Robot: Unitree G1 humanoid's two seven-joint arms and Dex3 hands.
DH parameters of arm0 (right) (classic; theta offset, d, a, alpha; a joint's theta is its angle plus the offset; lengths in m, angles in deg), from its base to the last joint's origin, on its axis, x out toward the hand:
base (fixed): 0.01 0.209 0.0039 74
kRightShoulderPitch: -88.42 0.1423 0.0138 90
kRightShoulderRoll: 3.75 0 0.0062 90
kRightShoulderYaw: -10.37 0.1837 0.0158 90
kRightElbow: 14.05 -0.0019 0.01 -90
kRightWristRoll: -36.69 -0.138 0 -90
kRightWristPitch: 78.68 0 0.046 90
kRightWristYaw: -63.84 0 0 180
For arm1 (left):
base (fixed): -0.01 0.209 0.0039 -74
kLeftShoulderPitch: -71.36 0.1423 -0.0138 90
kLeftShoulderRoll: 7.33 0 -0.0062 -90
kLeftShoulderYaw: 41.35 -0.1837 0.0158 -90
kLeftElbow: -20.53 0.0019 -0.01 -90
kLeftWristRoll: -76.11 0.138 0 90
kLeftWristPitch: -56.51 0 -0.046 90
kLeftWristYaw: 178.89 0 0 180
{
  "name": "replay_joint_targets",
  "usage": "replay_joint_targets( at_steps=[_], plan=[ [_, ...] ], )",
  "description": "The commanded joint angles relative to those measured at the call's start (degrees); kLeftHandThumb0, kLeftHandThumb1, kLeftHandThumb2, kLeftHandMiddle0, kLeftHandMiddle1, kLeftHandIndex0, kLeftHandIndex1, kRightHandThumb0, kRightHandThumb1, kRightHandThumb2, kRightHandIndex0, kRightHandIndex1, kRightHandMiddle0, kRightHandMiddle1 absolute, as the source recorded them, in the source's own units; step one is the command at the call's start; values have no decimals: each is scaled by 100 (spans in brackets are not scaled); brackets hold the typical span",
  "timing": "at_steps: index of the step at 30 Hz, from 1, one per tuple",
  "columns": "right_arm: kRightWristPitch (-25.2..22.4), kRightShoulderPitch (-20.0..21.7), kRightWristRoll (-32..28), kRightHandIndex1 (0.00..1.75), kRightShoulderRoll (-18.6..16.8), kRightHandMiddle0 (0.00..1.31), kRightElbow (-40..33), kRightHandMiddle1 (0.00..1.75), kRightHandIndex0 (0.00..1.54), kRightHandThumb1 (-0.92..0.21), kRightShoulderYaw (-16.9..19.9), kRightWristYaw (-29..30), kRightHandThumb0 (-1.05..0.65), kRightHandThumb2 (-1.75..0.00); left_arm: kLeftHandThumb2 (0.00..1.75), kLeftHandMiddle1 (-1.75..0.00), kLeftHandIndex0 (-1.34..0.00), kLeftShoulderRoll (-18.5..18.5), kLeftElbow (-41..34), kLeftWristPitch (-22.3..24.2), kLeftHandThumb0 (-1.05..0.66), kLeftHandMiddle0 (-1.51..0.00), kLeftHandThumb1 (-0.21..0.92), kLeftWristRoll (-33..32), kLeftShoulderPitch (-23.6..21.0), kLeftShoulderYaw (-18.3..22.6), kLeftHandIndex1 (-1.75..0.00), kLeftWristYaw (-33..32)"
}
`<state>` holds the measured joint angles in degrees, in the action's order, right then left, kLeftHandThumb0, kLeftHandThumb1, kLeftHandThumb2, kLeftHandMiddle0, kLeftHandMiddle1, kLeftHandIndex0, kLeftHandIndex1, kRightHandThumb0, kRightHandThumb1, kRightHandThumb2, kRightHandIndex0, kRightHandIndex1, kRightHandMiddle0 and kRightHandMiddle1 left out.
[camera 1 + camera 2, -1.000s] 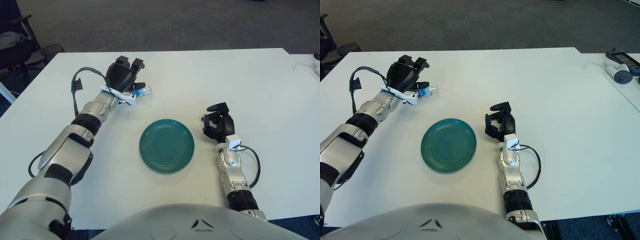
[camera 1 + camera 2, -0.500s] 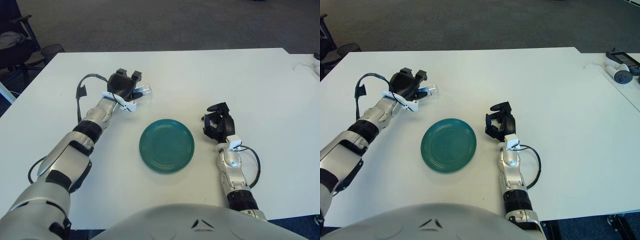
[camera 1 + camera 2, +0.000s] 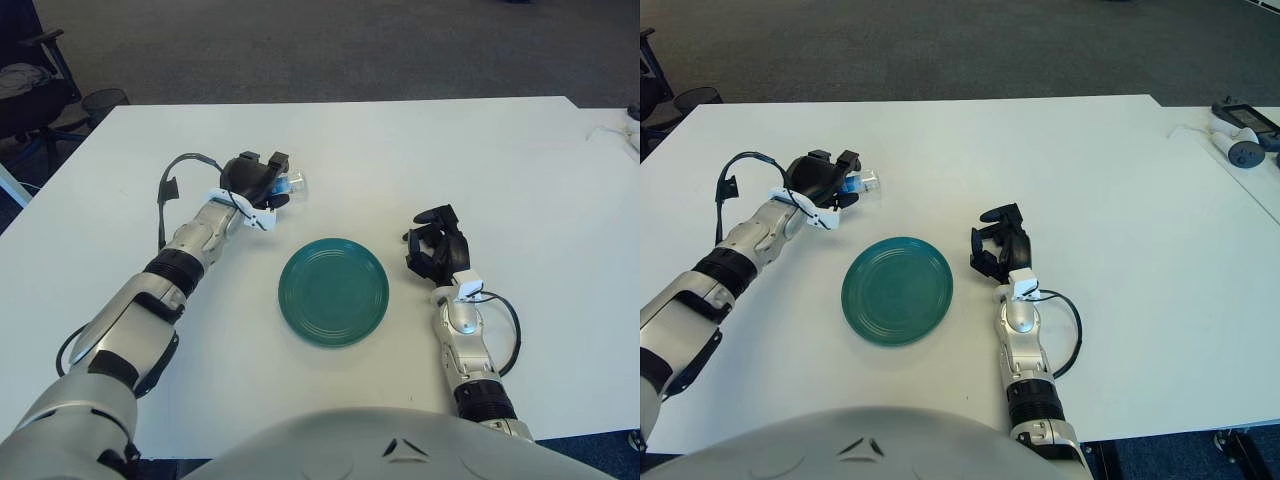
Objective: Put the bottle into the plate.
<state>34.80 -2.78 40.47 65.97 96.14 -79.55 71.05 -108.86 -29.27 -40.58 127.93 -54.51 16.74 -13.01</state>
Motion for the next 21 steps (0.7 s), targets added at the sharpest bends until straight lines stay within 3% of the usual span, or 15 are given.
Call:
replay_joint_targets(
  at_steps=[1, 21],
  plan=[
    [-532, -451, 28, 147, -39, 29, 484, 175, 42, -68, -33, 17, 0, -79, 118, -173, -4, -69, -71, 22, -102, -59, 92, -60, 108, 50, -121, 141],
    [-457, -472, -33, 147, -30, 30, 535, 175, 40, -69, -4, -15, 0, -77, 120, -175, -4, 123, 254, 47, -105, -63, 92, -92, 116, -44, -120, 206]
  ],
)
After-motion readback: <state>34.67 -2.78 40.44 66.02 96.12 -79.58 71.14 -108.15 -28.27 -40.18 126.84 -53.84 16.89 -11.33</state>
